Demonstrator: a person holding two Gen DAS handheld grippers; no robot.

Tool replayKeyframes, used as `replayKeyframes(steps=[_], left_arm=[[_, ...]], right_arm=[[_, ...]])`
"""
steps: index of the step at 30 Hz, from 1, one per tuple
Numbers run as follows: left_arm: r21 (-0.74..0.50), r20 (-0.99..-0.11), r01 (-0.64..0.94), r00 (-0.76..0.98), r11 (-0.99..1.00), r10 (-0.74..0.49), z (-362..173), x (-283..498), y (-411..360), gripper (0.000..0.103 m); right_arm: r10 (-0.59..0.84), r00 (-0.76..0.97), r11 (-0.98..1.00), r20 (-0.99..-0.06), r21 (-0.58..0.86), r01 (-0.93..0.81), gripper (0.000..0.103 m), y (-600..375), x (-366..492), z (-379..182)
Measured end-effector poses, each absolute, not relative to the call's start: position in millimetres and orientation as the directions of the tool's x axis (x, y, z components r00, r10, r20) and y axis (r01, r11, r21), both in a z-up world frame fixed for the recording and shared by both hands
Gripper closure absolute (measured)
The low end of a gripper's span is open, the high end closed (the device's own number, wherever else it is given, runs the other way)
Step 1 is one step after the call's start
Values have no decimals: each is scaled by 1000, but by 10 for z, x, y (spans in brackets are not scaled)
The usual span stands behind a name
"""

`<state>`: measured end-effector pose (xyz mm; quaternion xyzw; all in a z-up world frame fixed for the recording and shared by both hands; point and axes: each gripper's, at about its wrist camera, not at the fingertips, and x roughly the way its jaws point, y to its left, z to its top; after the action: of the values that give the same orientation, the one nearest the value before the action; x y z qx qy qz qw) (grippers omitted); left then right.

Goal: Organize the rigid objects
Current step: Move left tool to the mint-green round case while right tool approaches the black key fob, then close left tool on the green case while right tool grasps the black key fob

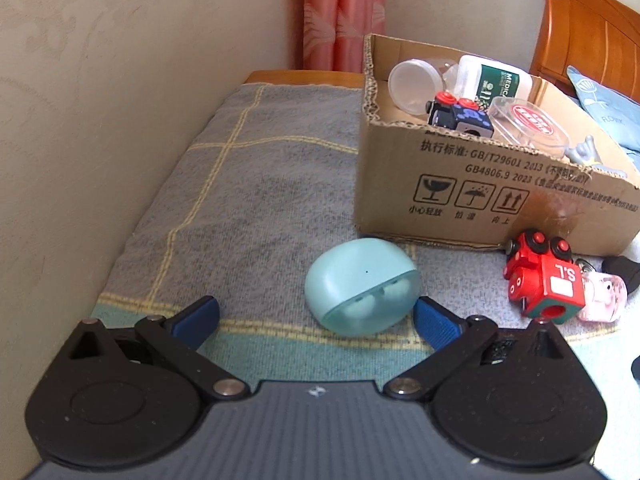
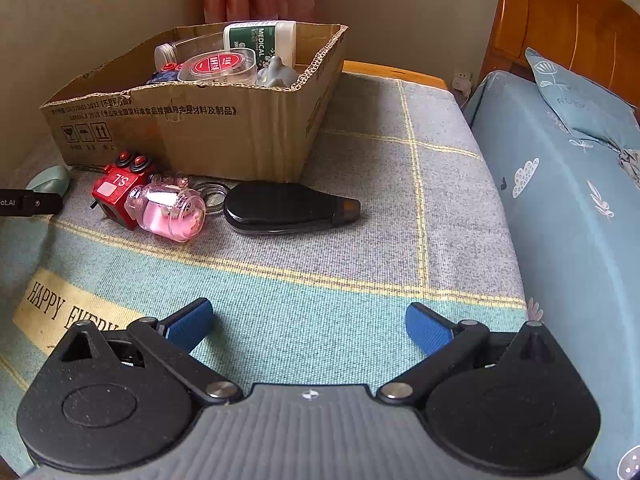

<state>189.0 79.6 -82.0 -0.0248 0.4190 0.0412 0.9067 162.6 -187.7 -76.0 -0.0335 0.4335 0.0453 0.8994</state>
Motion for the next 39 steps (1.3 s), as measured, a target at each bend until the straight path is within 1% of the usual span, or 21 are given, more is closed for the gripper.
replayKeyframes(steps=[7,16,26,32,39], left_arm=[[-10,-763,-112,644,994,65,-826,1892,757,0],[-12,-763,-107,643,994,59,-831,1919,758,0],[-17,-784,-120,618,993,61,-803,1959,679,1],[-84,-787,-125,616,989,11,-762,1966,634,4],[-93,-774,-132,633,987,12,-765,2094,580,4]], right_arm=[[62,630,992,-774,-20,-122,0,-1902,1782,-767],[106,652,983,-751,-19,-182,0,-1833,2064,-793],[109,670,983,-734,-19,-181,0,-1793,2219,-812],[101,676,985,-730,-21,-170,0,-1771,2229,-819],[97,679,987,-727,-20,-163,0,-1764,2222,-822]])
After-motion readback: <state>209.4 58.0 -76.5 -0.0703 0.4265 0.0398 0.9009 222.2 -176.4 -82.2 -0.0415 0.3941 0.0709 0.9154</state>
